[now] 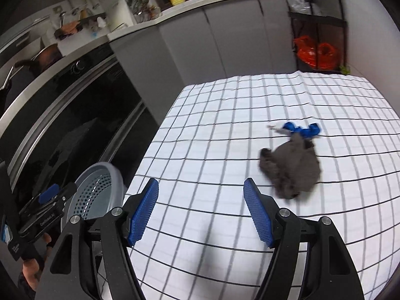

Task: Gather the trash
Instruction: 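Move both open tools back to the gray cloth and blue strap, then grasp the blue strap with the right tool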

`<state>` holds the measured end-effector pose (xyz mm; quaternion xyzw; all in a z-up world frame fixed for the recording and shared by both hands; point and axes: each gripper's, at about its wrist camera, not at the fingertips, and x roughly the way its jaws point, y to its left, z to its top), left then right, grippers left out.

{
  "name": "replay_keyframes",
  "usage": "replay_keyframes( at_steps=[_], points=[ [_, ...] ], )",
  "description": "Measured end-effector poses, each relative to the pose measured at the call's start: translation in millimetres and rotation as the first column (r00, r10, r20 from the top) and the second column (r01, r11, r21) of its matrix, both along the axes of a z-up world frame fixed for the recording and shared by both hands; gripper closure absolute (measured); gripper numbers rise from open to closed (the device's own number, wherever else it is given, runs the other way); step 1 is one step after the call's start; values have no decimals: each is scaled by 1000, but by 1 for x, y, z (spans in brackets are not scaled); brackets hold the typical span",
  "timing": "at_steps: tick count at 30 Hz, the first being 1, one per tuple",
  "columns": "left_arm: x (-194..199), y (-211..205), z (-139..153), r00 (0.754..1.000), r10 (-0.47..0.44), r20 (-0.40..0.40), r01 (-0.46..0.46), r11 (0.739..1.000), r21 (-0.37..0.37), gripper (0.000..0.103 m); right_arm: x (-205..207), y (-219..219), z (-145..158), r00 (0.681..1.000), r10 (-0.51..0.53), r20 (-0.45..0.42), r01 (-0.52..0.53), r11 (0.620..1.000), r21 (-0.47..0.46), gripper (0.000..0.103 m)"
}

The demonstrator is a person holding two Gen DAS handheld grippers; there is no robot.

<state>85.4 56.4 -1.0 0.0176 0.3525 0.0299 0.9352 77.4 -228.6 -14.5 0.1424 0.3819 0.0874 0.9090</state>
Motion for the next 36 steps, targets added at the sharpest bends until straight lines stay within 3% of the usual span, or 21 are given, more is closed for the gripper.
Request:
replay_keyframes(
  at_steps=[7, 14, 25, 36],
  points=[
    [-4, -44, 7, 996, -88, 10, 88, 996, 21, 28, -10, -50, 9, 996, -89, 27, 88, 995, 44, 34],
    [1, -106, 8, 979, -204, 13, 204, 979, 17, 28, -11, -88, 10, 985, -169, 40, 169, 986, -9, 34],
    [13, -187, -7, 943, -333, -9, 333, 943, -22, 28, 12, -140, -21, 967, -252, -40, 253, 968, 7, 34],
    [30, -187, -25, 948, -317, -35, 316, 948, -33, 28, 71, -132, -52, 970, -213, -118, 217, 976, 15, 34]
  ],
)
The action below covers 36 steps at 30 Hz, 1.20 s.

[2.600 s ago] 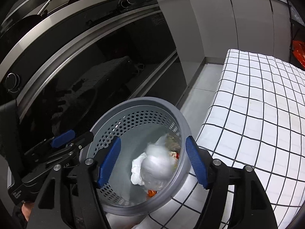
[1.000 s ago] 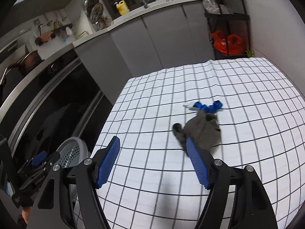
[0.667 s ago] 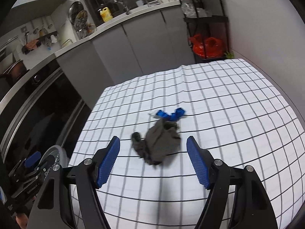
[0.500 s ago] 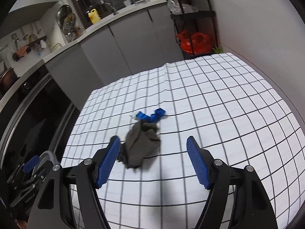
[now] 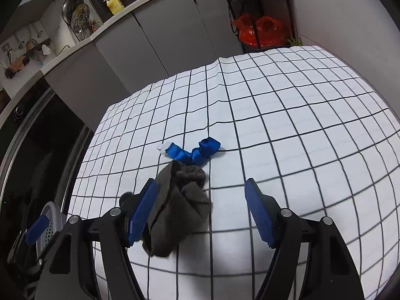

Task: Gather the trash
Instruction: 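Grasp the blue strap with the right tool, then grasp the gray cloth with the left tool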

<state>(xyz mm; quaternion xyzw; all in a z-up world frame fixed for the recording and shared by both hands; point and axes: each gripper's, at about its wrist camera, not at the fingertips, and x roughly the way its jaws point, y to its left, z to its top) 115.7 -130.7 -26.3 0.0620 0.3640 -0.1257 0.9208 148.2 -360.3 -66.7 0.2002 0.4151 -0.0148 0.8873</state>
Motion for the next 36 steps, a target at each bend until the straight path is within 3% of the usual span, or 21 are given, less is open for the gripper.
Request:
replay_keyframes(
  at_steps=[8, 21, 25, 30, 36],
  points=[
    [7, 12, -3, 1000, 2, -13, -2, 1000, -1, 27, 38, 15, -8, 999, 17, -36, -17, 1000, -12, 31],
    [13, 24, -9, 1000, 16, -26, -16, 1000, 16, 27, 74, 28, -24, 995, -4, -100, -8, 992, -122, 32],
    [12, 19, -11, 1000, 4, -30, -3, 1000, 17, 27, 72, 22, -27, 995, -13, -101, 1, 993, -122, 54],
    [9, 10, -14, 999, -26, -45, 27, 1000, 9, 27, 68, 10, -24, 996, -5, -87, 1, 999, -37, 77],
    [5, -8, -16, 996, -65, -57, 65, 998, 5, 27, 60, -6, -20, 997, -1, -71, 6, 998, 66, 79]
  ],
)
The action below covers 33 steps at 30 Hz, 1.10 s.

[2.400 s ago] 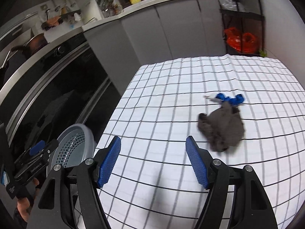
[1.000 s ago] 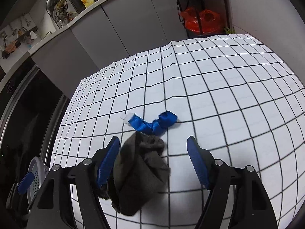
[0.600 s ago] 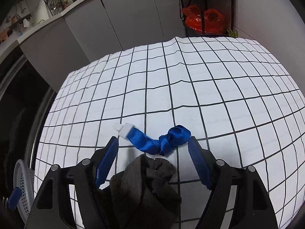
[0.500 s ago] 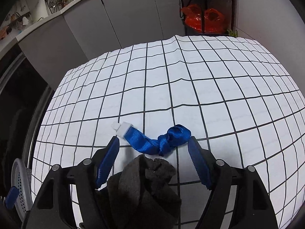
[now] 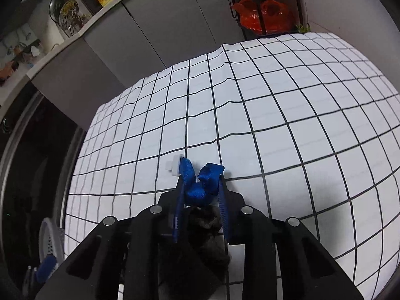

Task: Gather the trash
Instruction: 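Grasp the gray cloth with the left tool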

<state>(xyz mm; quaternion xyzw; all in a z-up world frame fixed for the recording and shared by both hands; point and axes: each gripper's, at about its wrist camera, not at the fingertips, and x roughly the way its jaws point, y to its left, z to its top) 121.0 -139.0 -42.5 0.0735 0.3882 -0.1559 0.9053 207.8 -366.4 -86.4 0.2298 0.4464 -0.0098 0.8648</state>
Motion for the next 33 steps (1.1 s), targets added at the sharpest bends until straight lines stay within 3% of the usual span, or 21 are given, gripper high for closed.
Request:
replay_keyframes(
  at_steps=[14, 25, 33],
  points=[
    [-10, -27, 6, 998, -57, 4, 57, 998, -9, 27, -49, -30, 16, 996, -76, 48, 69, 989, 134, 80],
    [0, -71, -3, 991, -125, -46, 123, 991, -60, 25, -96, -52, 38, 981, -172, 93, 161, 979, 122, 80],
    [15, -100, -13, 989, -130, -73, 127, 991, -51, 24, -131, -60, 57, 966, -217, 141, 202, 973, 109, 80]
  ],
)
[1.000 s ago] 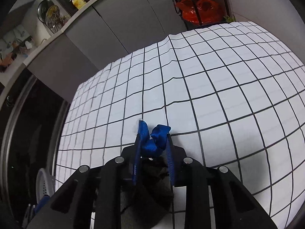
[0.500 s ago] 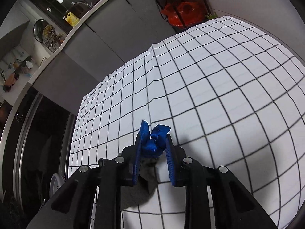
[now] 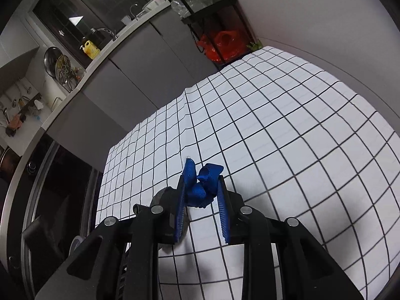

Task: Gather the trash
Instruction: 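Grasp the gray cloth with the left tool, then carry the cloth and strap to the basket and open both tools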

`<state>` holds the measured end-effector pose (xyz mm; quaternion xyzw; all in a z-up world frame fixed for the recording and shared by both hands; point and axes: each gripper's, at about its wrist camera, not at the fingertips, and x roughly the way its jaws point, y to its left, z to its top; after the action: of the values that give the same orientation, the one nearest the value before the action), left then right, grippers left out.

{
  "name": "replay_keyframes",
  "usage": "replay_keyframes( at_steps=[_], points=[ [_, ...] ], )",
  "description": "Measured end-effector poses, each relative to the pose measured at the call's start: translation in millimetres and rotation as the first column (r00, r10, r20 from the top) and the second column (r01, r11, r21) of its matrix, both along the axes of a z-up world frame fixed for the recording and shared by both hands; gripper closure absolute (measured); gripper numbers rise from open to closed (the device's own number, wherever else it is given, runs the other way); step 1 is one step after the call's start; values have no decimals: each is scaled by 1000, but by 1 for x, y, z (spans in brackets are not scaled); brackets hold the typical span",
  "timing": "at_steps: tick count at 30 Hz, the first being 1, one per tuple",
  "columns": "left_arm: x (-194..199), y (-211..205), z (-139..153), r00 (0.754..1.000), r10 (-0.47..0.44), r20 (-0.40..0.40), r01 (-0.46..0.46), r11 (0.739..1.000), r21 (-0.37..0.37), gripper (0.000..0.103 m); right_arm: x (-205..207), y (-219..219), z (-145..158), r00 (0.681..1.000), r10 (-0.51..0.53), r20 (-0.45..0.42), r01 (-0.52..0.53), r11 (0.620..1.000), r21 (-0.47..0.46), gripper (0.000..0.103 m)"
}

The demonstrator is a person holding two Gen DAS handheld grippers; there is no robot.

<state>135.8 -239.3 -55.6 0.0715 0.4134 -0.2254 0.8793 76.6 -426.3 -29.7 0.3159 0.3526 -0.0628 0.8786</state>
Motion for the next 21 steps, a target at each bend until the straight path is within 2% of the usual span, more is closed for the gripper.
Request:
replay_keyframes(
  at_steps=[6, 8, 10, 11, 13, 16, 18, 21],
  points=[
    [7, -13, -14, 1000, 13, -24, -12, 999, 34, 24, -5, 4, 11, 1000, 10, 15, -9, 998, -67, 80],
    [11, -15, -16, 999, 18, -31, -17, 999, 36, 27, -4, 6, 12, 1000, 17, 16, -15, 997, -76, 80],
    [12, -18, -18, 999, 21, -39, -19, 999, 41, 41, -4, 6, 12, 1000, 20, 15, -19, 997, -76, 80],
    [13, -18, -19, 999, 21, -44, -19, 999, 44, 44, -4, 6, 11, 1000, 21, 15, -20, 997, -76, 80],
    [13, -19, -22, 998, 17, -62, -14, 999, 41, 62, -3, 7, 12, 1000, 24, 14, -23, 996, -82, 80],
    [12, -19, -24, 998, 22, -57, -19, 999, 49, 80, -2, 9, 12, 1000, 27, 13, -26, 996, -90, 80],
    [11, -15, -23, 998, 24, -62, -21, 999, 39, 87, -1, 11, 14, 999, 31, 11, -29, 994, -106, 80],
    [5, -1, -16, 998, 35, -49, -34, 999, 25, 88, -2, 15, 17, 999, 38, 14, -36, 990, -136, 80]
  ],
)
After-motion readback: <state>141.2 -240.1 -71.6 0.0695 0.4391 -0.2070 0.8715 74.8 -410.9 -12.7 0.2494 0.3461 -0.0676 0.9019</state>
